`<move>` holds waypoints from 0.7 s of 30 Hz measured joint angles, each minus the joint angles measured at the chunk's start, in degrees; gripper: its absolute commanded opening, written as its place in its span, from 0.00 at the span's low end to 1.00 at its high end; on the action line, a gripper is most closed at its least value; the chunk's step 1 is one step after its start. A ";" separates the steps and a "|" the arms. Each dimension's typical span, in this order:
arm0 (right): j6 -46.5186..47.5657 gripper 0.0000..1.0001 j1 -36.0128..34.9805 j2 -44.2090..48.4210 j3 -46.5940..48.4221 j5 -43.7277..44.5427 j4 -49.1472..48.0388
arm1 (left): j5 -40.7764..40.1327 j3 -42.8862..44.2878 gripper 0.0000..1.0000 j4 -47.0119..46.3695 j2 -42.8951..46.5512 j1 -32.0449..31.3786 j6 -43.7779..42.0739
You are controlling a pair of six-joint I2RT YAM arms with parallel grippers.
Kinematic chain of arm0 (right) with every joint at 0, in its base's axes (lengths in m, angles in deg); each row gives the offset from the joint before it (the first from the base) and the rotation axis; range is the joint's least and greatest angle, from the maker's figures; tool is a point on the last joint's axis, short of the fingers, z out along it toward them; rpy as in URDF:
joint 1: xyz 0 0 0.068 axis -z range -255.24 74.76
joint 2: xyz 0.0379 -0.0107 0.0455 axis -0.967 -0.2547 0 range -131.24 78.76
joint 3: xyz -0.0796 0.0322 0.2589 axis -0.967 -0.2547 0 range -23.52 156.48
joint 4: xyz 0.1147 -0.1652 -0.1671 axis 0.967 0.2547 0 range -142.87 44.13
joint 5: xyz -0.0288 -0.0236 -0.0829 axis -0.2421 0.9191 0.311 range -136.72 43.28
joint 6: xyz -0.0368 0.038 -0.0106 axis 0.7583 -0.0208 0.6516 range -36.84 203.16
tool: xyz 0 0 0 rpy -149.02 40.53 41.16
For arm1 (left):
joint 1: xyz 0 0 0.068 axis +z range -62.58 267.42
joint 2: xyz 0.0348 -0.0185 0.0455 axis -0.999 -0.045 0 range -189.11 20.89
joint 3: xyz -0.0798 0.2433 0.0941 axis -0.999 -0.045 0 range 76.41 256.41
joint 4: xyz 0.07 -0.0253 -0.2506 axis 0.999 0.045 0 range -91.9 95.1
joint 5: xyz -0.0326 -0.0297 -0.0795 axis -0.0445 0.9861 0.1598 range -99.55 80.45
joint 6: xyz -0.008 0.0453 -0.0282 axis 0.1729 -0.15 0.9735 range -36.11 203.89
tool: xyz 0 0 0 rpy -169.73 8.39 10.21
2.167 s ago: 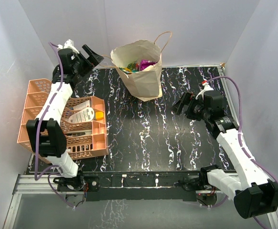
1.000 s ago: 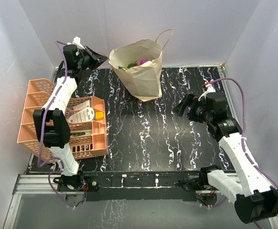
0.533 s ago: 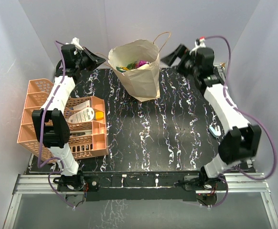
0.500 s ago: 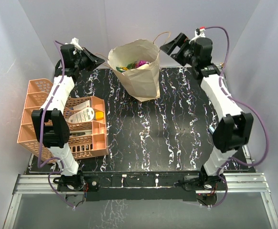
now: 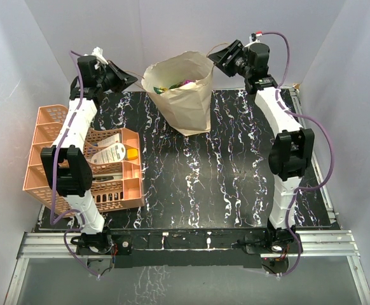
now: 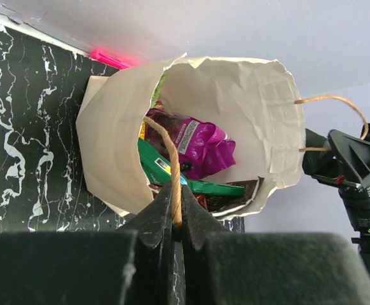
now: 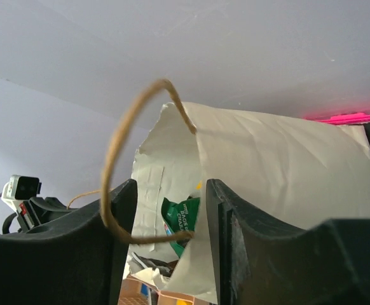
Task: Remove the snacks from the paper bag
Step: Adjust the paper bag at the center of the board.
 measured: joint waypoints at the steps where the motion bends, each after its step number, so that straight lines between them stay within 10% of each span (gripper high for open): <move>1: -0.35 0.38 -0.04 -0.50 1.11 -0.11 0.02 | 0.15 1.73 0.00 0.24 -0.70 0.22 0.00; 8: -1.88 0.08 -0.39 -2.12 7.41 -1.81 -0.72 | 1.46 13.00 0.00 2.58 -6.88 3.50 0.44; 21: -3.74 0.07 -11.78 9.09 -17.00 -0.46 -10.62 | 8.59 33.86 0.00 -10.51 -20.92 7.08 6.43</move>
